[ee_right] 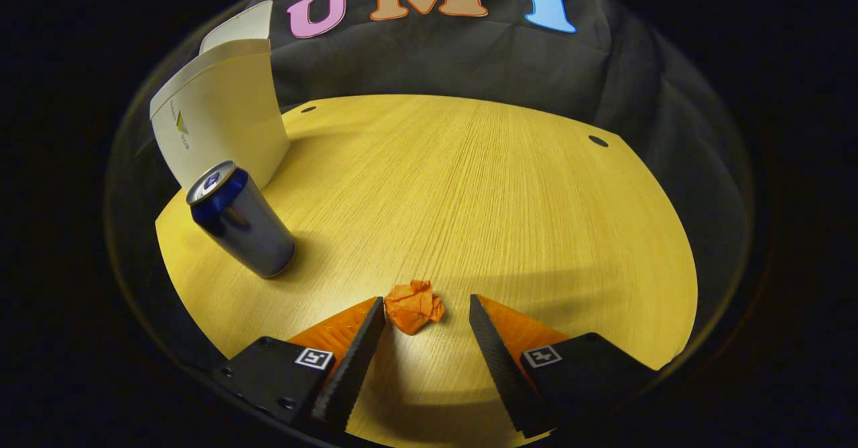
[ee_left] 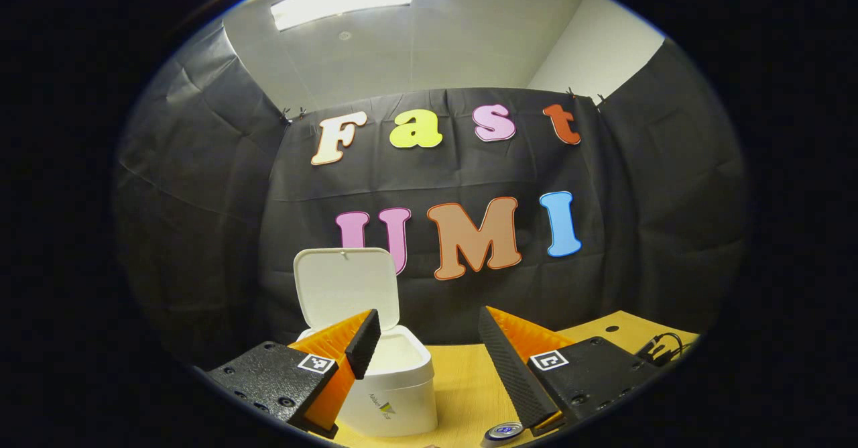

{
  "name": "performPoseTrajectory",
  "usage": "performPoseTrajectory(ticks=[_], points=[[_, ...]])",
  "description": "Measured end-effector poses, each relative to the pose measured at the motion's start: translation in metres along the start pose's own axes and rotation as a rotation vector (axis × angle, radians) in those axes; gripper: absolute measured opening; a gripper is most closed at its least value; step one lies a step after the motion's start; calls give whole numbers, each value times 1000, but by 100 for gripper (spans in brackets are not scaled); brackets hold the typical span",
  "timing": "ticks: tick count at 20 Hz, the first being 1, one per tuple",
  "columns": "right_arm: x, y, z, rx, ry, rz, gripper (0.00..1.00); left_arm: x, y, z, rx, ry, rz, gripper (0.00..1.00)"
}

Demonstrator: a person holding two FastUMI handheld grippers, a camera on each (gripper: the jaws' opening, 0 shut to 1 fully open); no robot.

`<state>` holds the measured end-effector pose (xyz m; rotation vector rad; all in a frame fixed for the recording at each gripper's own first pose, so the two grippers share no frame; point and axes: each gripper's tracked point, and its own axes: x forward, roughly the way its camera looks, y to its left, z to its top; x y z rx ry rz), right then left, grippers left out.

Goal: Press the lid of the desktop garbage bin to open it, pick up the crumpled paper on the desktop and throw it into the bin, then pick up the pop can on the desktop and drop it into the bin, and finally close the garbage bin lid.

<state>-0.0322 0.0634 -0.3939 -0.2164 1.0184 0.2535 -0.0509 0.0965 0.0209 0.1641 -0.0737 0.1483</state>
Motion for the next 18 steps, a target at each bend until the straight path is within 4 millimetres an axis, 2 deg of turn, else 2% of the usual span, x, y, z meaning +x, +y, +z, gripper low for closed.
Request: performPoseTrajectory(ticks=[1,2,3,5,8,10,12,14,18], points=[[1,-1,3,-3,-13,-2,80,1,0,-1,1,3,0,89],[5,0,3,-7,-14,-7,80,1,1,-2,1,5,0,89],[6,1,4,-7,-17,1,67,1,1,-2,0,8,-1,93],[5,2,5,-13,-24,9,53,2,1,-4,2,13,-3,89],[5,2,6,-26,-41,16,39,2,1,-6,-1,17,-5,89],[-3,3,17,-21,-78,26,38,3,3,-6,-1,19,-3,89],[-22,3,51,-31,-175,34,38,4,7,-7,2,19,3,89],[-42,15,92,-43,-285,53,38,4,9,-8,1,19,6,89],[-99,37,172,-65,-487,95,37,6,14,-9,-2,21,11,89]])
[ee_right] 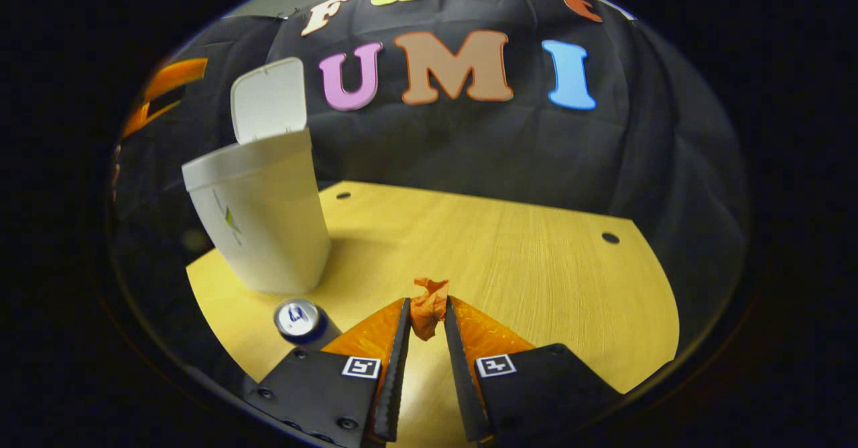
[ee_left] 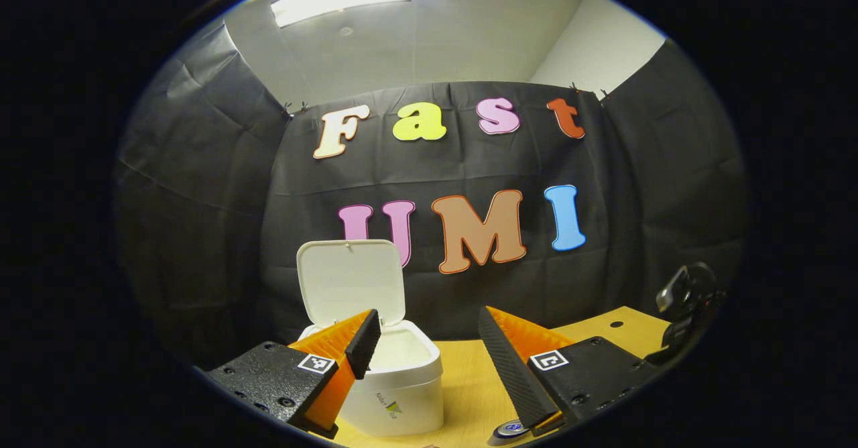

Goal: Press the lid of the desktop garbage bin to open it, pick up the crumpled paper on the desktop and throw it into the bin, then pick up the pop can on the desktop and drop it into the bin, and finally close the garbage bin lid.

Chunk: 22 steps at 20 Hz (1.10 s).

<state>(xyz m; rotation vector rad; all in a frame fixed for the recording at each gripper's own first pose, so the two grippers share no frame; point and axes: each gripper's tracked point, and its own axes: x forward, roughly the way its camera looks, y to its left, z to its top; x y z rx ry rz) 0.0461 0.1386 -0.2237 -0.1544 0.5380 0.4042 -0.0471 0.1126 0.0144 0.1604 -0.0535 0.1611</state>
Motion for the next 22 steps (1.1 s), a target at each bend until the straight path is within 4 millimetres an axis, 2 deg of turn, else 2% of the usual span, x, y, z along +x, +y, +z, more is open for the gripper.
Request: performPoseTrajectory(ticks=[3,8,9,10,15,17,20,22], points=[[-8,20,58,-34,-125,32,37,0,9,1,1,-4,13,90],[-26,44,118,-55,-252,75,39,-1,31,-5,-2,5,47,89],[-27,52,130,-54,-266,82,39,-1,36,-7,-4,7,54,93],[-24,59,138,-53,-281,90,37,0,41,-7,-6,9,60,90],[-15,94,175,-79,-334,139,36,-4,72,-14,-4,19,100,89],[-7,113,184,-90,-343,167,39,-8,87,-18,-1,24,120,93],[4,140,198,-97,-355,200,37,-12,109,-22,14,35,154,89],[12,157,204,-104,-360,221,37,-17,126,-25,21,45,179,94]])
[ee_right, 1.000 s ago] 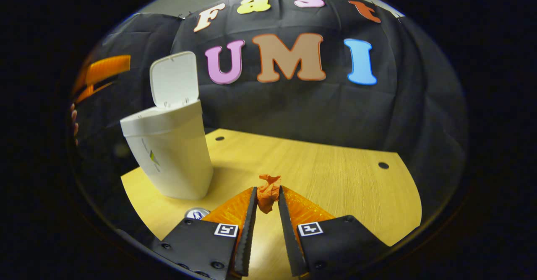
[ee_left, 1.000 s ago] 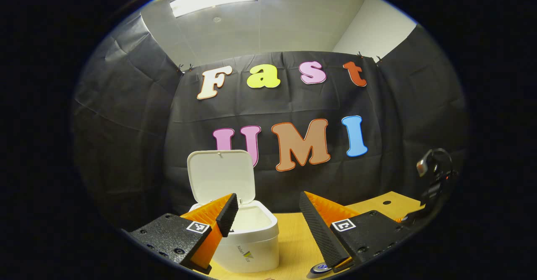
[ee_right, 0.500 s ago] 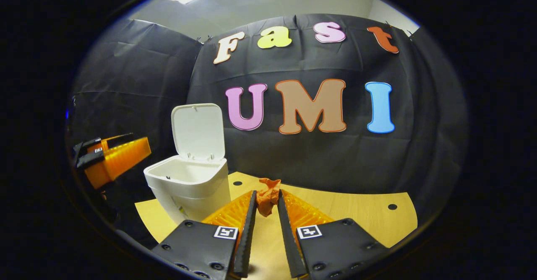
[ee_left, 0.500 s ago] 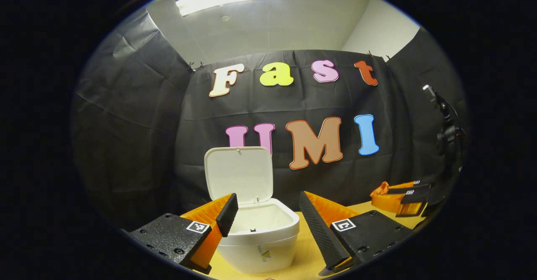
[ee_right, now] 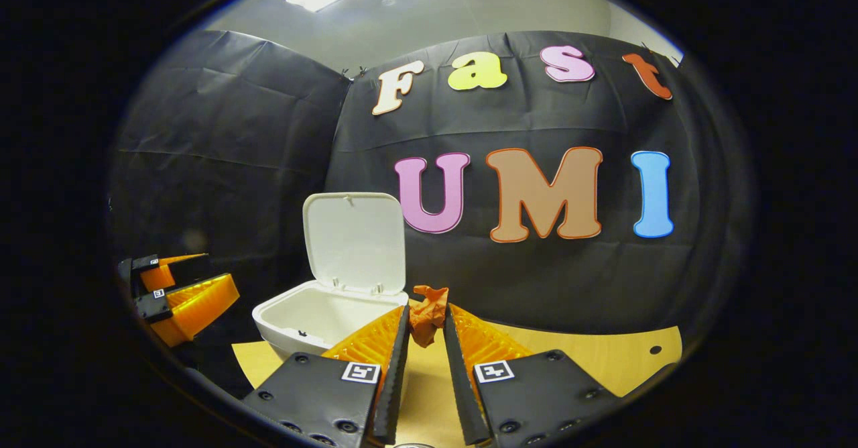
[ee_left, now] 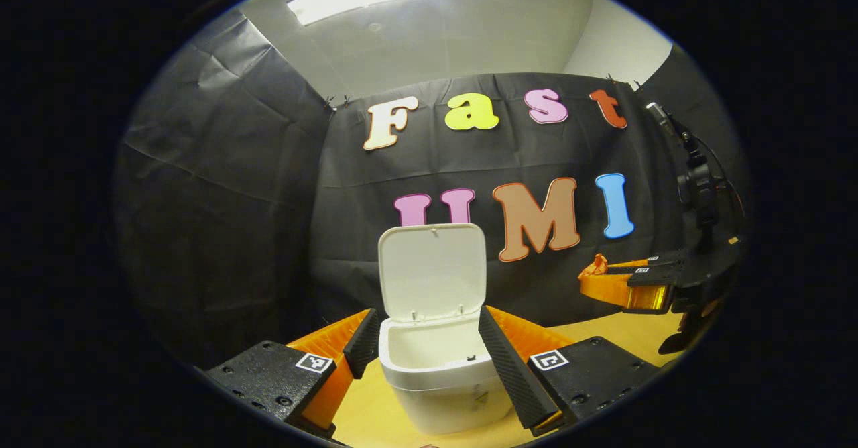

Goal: Press the lid of the desktop garbage bin to open it, pick up the crumpled paper on the desktop and throw it into the bin, then pick up the pop can on the desktop and drop it into the bin, and finally close the garbage bin lid.

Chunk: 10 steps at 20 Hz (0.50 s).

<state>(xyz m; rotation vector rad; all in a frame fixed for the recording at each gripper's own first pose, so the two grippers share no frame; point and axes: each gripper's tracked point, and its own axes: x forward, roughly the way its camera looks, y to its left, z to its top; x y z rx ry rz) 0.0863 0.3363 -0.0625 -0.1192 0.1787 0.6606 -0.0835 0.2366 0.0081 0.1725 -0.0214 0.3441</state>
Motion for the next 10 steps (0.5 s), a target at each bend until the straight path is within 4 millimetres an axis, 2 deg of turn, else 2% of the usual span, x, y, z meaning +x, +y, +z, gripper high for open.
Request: performPoseTrajectory(ticks=[2,4,8,10], points=[[12,15,0,-7,1,21,39,-3,17,-3,4,8,28,91],[24,31,-3,-15,10,45,37,-6,34,-6,11,18,58,94],[50,61,-14,-27,36,85,37,-15,68,-14,21,34,127,93],[63,74,-22,-28,55,104,37,-16,79,-14,23,41,152,93]])
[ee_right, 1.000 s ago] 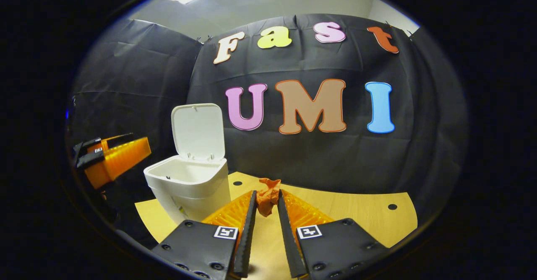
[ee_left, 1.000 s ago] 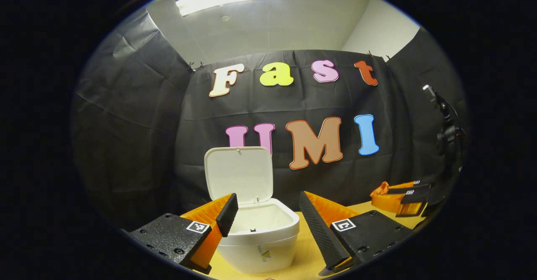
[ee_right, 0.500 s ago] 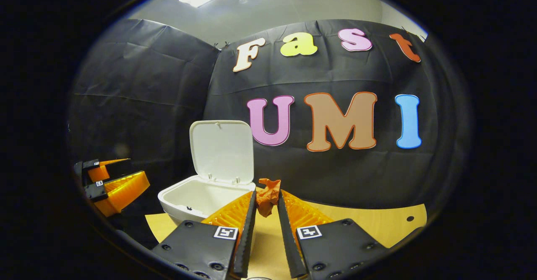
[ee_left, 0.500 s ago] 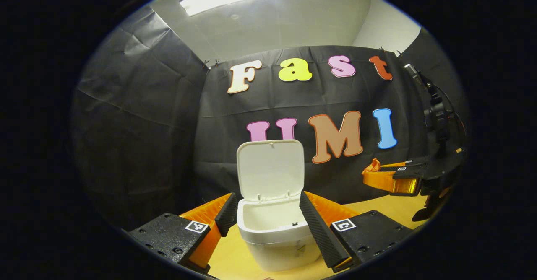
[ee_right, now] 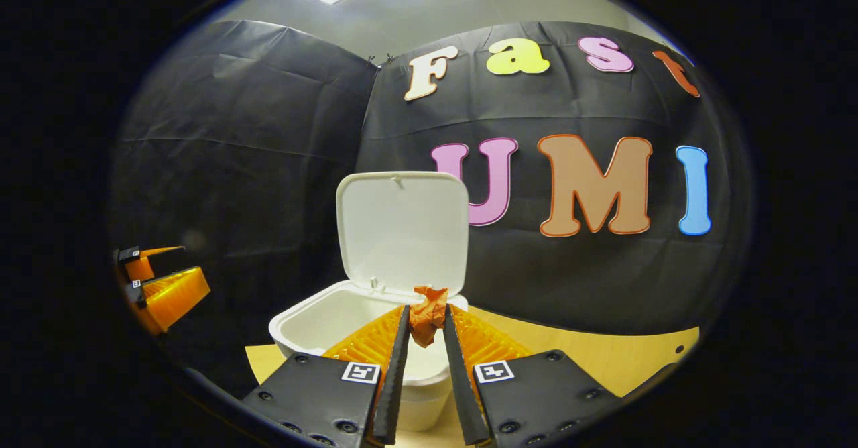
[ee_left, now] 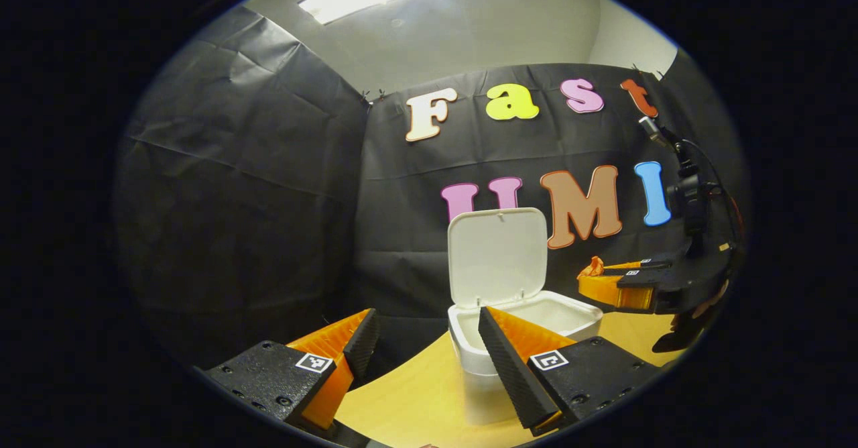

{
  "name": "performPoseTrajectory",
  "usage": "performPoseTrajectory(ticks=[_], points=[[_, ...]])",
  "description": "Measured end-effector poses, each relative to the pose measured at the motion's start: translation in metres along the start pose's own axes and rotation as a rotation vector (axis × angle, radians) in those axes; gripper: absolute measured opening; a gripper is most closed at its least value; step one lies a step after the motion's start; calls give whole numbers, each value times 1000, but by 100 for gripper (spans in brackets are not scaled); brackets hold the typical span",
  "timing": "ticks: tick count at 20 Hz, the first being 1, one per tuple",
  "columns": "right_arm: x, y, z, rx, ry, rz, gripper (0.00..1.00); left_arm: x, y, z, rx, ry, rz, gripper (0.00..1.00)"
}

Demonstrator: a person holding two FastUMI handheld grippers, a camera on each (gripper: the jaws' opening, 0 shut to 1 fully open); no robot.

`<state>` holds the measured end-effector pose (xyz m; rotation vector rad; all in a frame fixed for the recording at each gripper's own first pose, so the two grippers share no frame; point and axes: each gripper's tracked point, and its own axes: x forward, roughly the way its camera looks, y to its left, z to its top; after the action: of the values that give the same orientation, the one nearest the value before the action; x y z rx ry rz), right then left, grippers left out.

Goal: Press the lid of the desktop garbage bin to open it, pick up the crumpled paper on the desktop and throw it into the bin, then pick up the pop can on the desktop and drop it into the bin, and finally close the garbage bin lid.

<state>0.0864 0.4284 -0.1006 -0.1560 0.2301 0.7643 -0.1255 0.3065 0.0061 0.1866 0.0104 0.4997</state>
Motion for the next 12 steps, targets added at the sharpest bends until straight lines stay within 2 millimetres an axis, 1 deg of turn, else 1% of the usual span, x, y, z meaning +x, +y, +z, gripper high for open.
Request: performPoseTrajectory(ticks=[1,2,3,5,6,7,10,11,12], points=[[6,6,-3,11,18,17,41,0,4,-3,1,5,9,93],[12,12,-8,31,34,33,55,1,7,-4,3,9,15,93],[12,16,-11,48,41,44,69,1,7,-5,5,12,17,90],[10,13,-6,54,28,33,96,5,2,-8,8,15,6,91],[7,9,-3,50,13,24,99,7,-3,-8,6,16,-5,94],[3,3,0,44,-4,9,96,9,-9,-8,3,15,-20,94],[-18,-26,12,46,-55,-59,96,17,-37,-5,-13,0,-80,91],[-26,-34,14,54,-68,-81,99,20,-46,-4,-16,-5,-98,91],[-33,-44,18,59,-82,-105,96,22,-55,-2,-22,-10,-117,91]])
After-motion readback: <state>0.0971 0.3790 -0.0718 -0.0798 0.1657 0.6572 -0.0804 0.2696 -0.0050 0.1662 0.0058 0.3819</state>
